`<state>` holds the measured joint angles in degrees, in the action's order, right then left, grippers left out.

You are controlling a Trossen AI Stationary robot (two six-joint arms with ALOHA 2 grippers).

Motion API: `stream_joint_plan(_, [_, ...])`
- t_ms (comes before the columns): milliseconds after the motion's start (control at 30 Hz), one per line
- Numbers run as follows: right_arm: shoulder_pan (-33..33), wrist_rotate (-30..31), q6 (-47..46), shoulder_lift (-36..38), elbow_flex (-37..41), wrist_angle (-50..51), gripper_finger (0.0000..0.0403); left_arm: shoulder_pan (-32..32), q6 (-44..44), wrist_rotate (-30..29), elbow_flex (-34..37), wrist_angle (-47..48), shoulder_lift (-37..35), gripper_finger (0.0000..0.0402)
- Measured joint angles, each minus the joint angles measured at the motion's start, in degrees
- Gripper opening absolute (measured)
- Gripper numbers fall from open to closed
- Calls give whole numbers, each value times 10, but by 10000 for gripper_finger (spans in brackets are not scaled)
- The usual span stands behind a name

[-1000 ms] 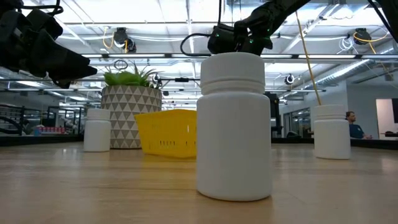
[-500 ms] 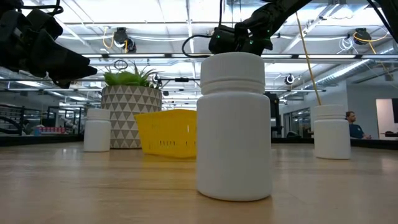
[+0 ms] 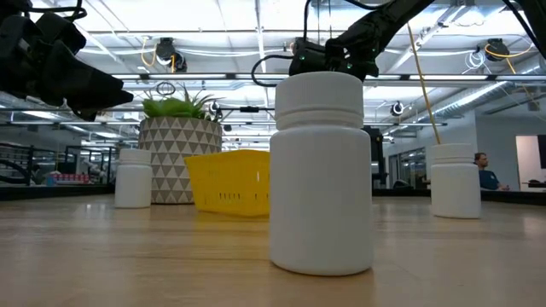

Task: Pick and place pill bottles into a basket
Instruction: Put the white pill bottle into the yellow basket

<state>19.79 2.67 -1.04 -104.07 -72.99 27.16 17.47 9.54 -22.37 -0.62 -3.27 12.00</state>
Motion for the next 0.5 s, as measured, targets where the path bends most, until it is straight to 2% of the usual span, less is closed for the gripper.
stream_joint_plan(500, [0, 0, 2, 0, 0, -14, 296, 0, -3, 0, 0, 0, 0, 186])
